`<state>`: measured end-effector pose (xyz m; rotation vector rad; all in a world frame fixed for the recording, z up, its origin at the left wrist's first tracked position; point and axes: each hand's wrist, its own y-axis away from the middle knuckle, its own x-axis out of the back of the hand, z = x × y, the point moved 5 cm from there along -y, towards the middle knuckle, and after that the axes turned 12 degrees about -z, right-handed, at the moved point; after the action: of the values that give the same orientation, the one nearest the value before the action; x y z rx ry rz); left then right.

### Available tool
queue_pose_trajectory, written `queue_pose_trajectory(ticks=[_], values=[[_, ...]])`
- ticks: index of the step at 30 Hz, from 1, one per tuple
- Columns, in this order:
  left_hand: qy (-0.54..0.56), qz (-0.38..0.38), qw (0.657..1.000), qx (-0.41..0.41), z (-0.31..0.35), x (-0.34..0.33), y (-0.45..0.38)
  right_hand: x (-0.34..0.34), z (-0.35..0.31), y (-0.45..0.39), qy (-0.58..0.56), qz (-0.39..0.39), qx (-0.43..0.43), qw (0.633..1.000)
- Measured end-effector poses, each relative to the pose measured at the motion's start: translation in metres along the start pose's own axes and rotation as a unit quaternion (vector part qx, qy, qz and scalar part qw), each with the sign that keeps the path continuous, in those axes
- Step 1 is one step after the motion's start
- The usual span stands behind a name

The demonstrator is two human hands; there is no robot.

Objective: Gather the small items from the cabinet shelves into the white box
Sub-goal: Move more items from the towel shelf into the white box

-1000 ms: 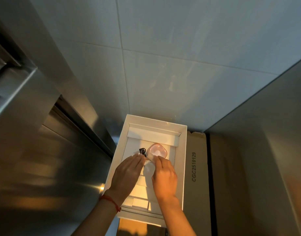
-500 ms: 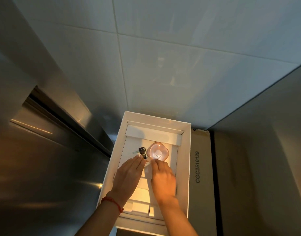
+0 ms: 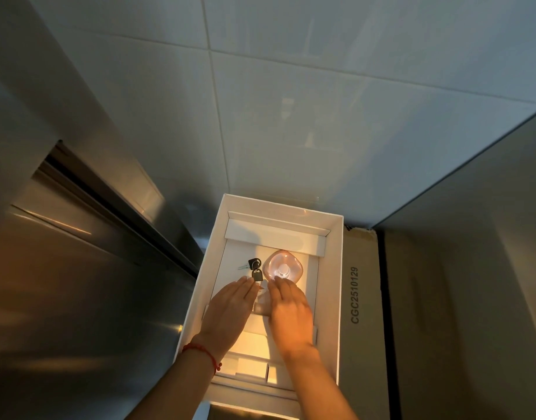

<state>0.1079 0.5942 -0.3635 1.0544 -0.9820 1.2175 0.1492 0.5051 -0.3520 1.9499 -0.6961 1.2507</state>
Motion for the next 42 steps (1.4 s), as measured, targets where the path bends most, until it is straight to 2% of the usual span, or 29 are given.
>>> queue_pose_trajectory(ticks=[6,10,26,33,37,42], values=[[-0.020,-0.023,1.000,0.001,0.000,-0.003,0.000,-0.005,0.006,0.001,-0.005,-0.016,-0.032,0.999],[-0.035,-0.028,0.999,-0.005,0.002,-0.003,0.000,-0.013,0.008,0.002,-0.025,-0.076,-0.008,0.997],[-0.020,0.025,0.999,0.006,0.016,0.029,0.007,0.026,-0.001,0.022,0.019,0.073,-0.023,0.997],[-0.008,0.053,0.998,0.026,0.027,0.062,0.013,0.060,-0.006,0.036,-0.003,0.113,-0.013,0.994],[-0.027,0.041,0.998,0.030,0.037,0.085,0.017,0.083,-0.014,0.045,0.009,0.165,0.000,0.986],[-0.041,0.044,0.996,0.059,0.043,0.114,0.022,0.110,-0.023,0.056,0.015,0.195,-0.004,0.981]])
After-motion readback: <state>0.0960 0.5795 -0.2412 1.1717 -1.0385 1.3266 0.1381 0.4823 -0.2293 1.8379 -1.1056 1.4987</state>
